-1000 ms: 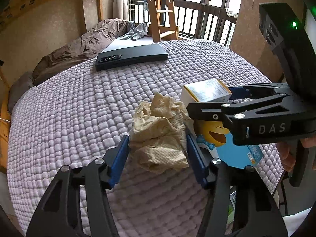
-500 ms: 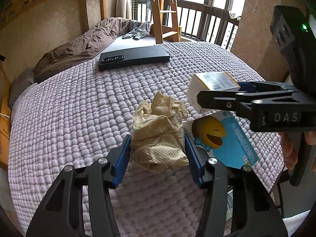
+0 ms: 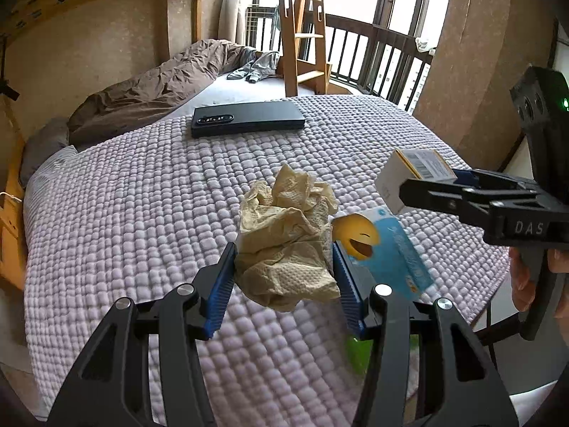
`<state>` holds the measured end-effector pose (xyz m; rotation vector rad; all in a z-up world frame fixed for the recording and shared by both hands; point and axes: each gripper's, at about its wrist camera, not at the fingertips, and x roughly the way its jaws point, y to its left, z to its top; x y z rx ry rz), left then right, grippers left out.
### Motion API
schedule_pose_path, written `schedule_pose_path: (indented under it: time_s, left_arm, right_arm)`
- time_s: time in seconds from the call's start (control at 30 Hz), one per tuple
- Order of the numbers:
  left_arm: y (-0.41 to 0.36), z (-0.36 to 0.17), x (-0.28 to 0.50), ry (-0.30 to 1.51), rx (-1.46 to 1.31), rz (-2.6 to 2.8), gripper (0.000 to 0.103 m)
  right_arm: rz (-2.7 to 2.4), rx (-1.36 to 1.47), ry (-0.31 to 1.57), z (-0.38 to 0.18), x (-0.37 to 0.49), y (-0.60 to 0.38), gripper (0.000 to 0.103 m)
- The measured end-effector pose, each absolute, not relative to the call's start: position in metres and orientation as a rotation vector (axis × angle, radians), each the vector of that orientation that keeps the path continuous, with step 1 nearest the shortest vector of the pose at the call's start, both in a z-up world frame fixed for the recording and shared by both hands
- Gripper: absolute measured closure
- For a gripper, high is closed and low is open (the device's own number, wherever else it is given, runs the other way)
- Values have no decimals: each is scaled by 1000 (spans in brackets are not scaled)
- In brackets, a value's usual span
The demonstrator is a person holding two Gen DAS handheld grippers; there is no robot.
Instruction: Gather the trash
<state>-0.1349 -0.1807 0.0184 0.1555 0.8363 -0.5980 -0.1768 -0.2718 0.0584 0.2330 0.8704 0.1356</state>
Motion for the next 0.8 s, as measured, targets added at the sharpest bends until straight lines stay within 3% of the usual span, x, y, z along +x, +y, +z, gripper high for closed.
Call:
schedule_pose_path:
  time_s: [0.8]
  left_arm:
    - [-162, 25, -215, 855, 156, -613, 49]
  right_arm:
    - [137, 256, 880, 71, -281, -275, 32]
